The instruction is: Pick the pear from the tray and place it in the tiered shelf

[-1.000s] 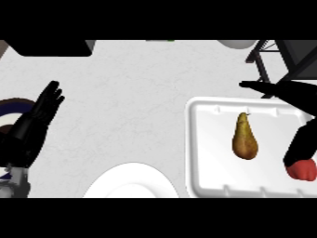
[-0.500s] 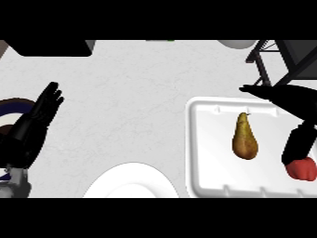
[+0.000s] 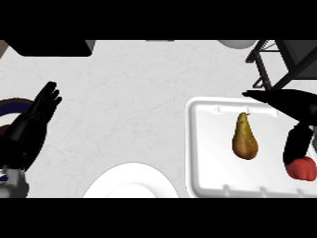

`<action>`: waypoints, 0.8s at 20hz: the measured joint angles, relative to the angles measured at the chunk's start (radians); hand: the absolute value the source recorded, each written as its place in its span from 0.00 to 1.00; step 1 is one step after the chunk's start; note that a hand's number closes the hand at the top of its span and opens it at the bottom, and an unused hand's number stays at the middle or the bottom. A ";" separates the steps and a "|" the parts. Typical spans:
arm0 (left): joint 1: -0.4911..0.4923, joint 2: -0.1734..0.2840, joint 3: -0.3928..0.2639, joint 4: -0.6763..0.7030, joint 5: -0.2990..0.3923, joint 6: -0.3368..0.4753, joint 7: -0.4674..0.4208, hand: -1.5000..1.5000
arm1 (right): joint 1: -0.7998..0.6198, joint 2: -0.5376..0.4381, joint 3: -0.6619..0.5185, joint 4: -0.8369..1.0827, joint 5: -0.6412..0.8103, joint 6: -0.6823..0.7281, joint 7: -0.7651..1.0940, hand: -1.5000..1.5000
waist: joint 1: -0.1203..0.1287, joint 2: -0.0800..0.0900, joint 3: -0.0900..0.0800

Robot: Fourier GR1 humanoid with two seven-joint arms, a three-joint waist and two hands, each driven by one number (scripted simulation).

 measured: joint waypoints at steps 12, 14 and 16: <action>0.005 -0.059 0.020 -0.010 -0.055 -0.027 0.004 0.50 | 0.000 0.058 0.000 0.153 0.158 -0.012 -0.148 0.00 | 0.001 0.001 0.000; -0.008 -0.067 0.025 -0.005 -0.057 -0.032 0.014 0.50 | 0.021 0.072 0.006 0.151 0.178 -0.018 -0.163 0.00 | -0.001 0.000 0.000; -0.015 -0.066 0.039 -0.009 -0.053 -0.041 0.029 0.50 | 0.030 0.076 0.002 0.173 0.195 -0.025 -0.190 0.00 | -0.001 0.000 0.000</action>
